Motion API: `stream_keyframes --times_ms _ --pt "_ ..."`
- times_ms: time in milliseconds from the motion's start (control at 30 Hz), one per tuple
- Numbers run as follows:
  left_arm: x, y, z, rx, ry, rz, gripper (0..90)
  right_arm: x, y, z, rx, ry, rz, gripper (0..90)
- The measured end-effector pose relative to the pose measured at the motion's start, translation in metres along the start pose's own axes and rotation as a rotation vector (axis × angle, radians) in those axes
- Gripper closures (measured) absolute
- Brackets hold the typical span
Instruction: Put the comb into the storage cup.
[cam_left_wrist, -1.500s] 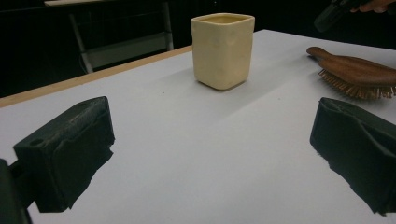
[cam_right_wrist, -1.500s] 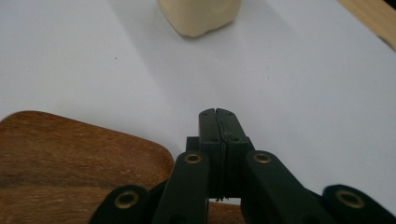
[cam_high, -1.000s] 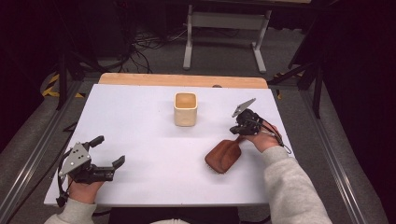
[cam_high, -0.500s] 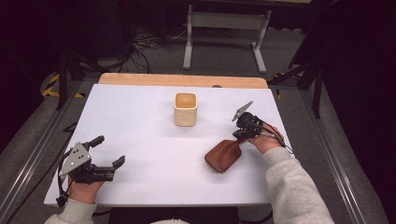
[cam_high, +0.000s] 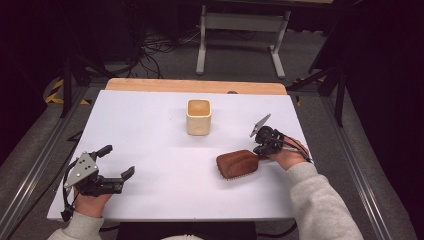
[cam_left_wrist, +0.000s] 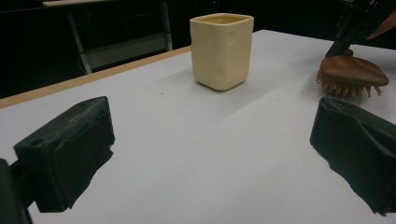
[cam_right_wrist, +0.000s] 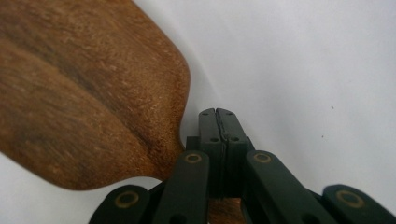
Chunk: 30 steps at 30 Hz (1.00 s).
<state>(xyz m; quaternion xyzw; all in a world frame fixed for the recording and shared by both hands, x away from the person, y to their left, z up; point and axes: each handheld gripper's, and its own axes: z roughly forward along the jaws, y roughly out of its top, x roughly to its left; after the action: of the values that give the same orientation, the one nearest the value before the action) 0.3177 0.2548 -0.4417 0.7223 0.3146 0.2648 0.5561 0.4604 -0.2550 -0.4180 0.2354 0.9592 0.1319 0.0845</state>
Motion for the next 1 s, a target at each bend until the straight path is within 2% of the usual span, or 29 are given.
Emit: stream_keyframes --times_ms 333,633,1000 --pt "0.0 -0.001 0.001 -0.008 0.005 -0.002 0.5 0.009 -0.013 -0.006 0.013 0.016 0.006 90.0" --pt "0.0 -0.001 0.002 -0.006 0.003 -0.002 0.5 0.016 -0.024 -0.009 0.039 0.058 0.008 90.0" --pt "-0.001 -0.002 0.003 -0.007 0.003 -0.01 0.5 0.033 -0.037 -0.014 0.027 0.086 0.002 89.9"
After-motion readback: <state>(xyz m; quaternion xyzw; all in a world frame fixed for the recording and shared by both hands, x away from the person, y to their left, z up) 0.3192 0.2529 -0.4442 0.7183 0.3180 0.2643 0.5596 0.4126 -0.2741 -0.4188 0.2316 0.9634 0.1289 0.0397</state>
